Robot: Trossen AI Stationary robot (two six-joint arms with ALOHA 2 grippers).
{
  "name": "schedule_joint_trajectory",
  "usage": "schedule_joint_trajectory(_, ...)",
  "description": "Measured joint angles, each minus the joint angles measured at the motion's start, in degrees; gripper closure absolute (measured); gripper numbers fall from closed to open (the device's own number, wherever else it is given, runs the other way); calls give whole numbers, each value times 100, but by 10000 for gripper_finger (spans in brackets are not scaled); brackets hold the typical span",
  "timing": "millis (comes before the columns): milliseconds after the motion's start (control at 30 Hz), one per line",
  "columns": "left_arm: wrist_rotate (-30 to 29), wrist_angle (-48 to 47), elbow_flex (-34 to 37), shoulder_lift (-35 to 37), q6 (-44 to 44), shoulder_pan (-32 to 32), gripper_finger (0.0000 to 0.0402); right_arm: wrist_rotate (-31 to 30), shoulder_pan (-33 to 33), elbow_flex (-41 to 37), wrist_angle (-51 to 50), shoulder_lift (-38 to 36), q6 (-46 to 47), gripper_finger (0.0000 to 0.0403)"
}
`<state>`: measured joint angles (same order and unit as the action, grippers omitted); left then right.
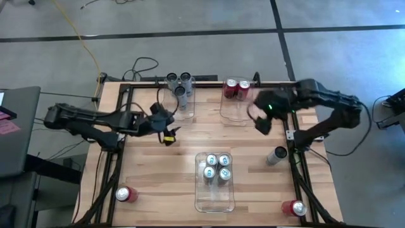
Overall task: Sort soda cans
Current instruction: Put the white soda can into the top left transparent bin
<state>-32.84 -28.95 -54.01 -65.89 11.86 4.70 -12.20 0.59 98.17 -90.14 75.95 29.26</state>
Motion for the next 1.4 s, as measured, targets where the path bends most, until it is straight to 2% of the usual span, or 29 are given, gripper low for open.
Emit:
schedule_joint_trajectory(200,-1084,-21,381,253,591,618,95,0,884,-1533,10,-769,1721,61)
schedule_joint_trajectory(367,-1450,11,644,420,1026,879,95,187,1648,-2343,2,-1120,3040,61)
schedule_joint_trajectory(767,-1792,11,744,396,1305,906,95,644,3030,-2607,16,-1110,5078,61)
schedule_joint_trajectory(1100,-1786,11,744,396,1351,910,95,615,3513,-3181,15,-1114,6074,61)
schedule_joint_trajectory(1400,-1779,11,744,396,1286,910,95,626,3406,-3541,133,-1118,6135,61)
